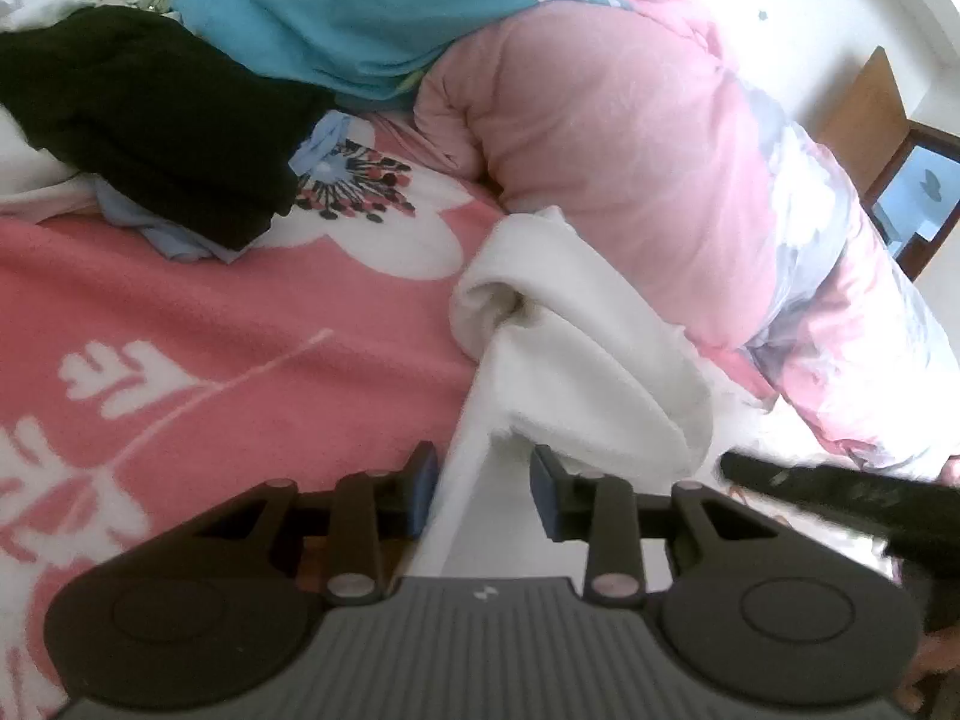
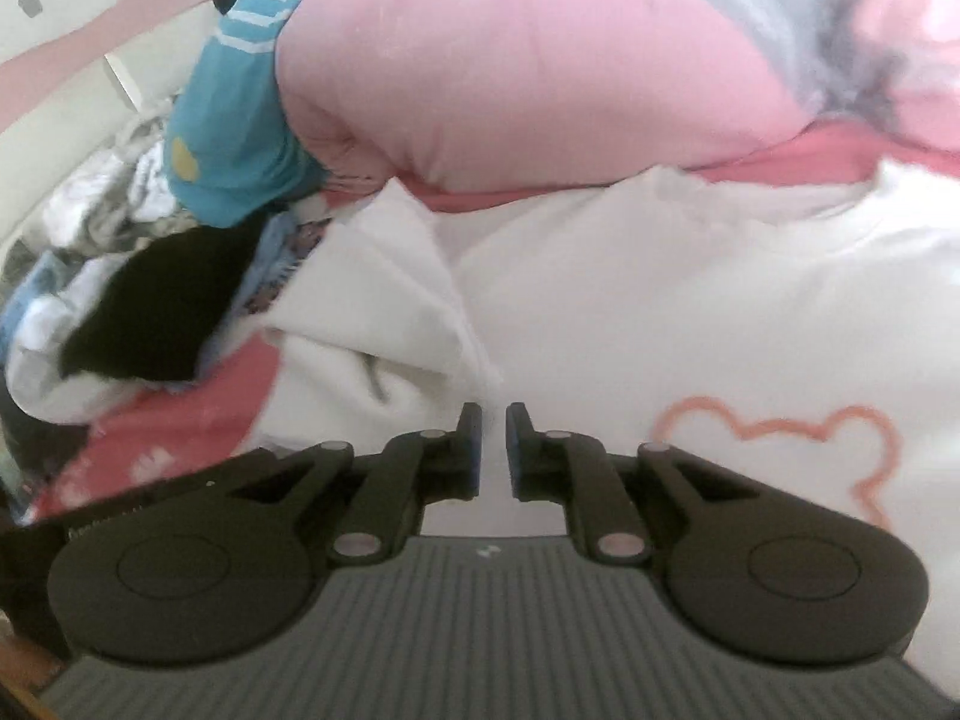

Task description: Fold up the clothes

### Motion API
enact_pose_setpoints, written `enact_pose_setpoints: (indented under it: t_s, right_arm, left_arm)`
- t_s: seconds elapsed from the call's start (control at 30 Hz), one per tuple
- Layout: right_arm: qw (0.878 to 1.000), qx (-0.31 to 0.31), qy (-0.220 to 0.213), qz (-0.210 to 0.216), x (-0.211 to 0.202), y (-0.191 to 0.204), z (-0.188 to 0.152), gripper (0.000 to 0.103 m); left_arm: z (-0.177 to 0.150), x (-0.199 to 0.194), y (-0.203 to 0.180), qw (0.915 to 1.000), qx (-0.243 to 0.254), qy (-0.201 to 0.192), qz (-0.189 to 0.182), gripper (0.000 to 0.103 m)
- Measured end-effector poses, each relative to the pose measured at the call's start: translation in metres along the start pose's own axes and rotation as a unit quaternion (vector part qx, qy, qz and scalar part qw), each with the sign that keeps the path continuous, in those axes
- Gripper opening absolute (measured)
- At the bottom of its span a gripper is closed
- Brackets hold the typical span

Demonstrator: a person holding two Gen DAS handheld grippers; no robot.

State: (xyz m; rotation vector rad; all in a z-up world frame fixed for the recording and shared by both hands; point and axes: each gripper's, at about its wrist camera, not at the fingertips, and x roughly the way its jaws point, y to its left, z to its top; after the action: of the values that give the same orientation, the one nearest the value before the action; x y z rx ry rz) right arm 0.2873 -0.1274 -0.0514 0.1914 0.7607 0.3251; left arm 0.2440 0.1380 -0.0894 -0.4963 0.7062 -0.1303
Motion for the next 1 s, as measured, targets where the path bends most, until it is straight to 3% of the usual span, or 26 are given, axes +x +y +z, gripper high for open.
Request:
enact_pose_setpoints:
  t_s: [0.07, 0.13, 0.23, 0.33, 0.4, 0.6, 0.67, 0.73, 0.77, 0.8, 0.83, 0.9, 1.0]
  right_arm:
    - [0.999, -0.045, -0.018, 0.007, -0.009, 0.012, 0.009, 0.012]
    - [0.993, -0.112, -0.037, 0.021, -0.014, 0.035, 0.023, 0.021]
    - [0.972, -0.222, -0.047, 0.054, -0.011, 0.075, 0.043, 0.035]
    - [0.938, -0.338, -0.025, 0.075, 0.014, 0.121, 0.059, 0.042]
    - [0.912, -0.404, 0.013, 0.07, 0.046, 0.147, 0.065, 0.043]
    - [0.833, -0.545, 0.083, 0.053, 0.107, 0.192, 0.052, 0.043]
    - [0.817, -0.567, 0.101, 0.038, 0.116, 0.196, 0.046, 0.043]
    - [0.816, -0.564, 0.124, 0.024, 0.127, 0.194, 0.043, 0.035]
    - [0.818, -0.56, 0.129, 0.021, 0.129, 0.193, 0.042, 0.028]
    - [0.823, -0.553, 0.127, 0.018, 0.129, 0.191, 0.043, 0.011]
    - [0.83, -0.545, 0.118, 0.014, 0.127, 0.189, 0.044, 0.007]
    - [0.85, -0.519, 0.085, 0.02, 0.115, 0.184, 0.051, 0.006]
    - [0.892, -0.45, 0.026, 0.026, 0.09, 0.168, 0.073, 0.006]
  left_arm:
    - [-0.001, -0.003, 0.0, 1.0, -0.002, 0.001, -0.001, 0.035]
    - [-0.002, -0.006, 0.0, 1.0, -0.003, 0.001, -0.001, 0.035]
    - [-0.002, -0.007, 0.0, 1.0, -0.001, 0.0, -0.001, 0.035]
    - [-0.002, -0.007, 0.001, 1.0, -0.003, 0.001, -0.003, 0.034]
    - [-0.003, -0.008, 0.001, 1.0, -0.002, 0.001, -0.002, 0.034]
    - [-0.003, -0.005, 0.001, 1.0, 0.001, 0.001, -0.001, 0.034]
    - [-0.003, -0.006, 0.0, 1.0, 0.002, 0.0, -0.001, 0.034]
    - [-0.003, -0.006, 0.0, 1.0, 0.004, 0.0, 0.0, 0.034]
    - [-0.003, -0.006, -0.001, 1.0, 0.005, -0.001, 0.001, 0.034]
    - [-0.003, -0.005, -0.001, 1.0, 0.007, -0.001, 0.001, 0.034]
    - [-0.003, -0.004, -0.001, 1.0, 0.008, -0.001, 0.002, 0.034]
    - [-0.003, -0.003, -0.001, 0.9999, 0.009, -0.002, 0.003, 0.034]
    - [-0.002, -0.002, -0.001, 0.9999, 0.011, -0.002, 0.004, 0.034]
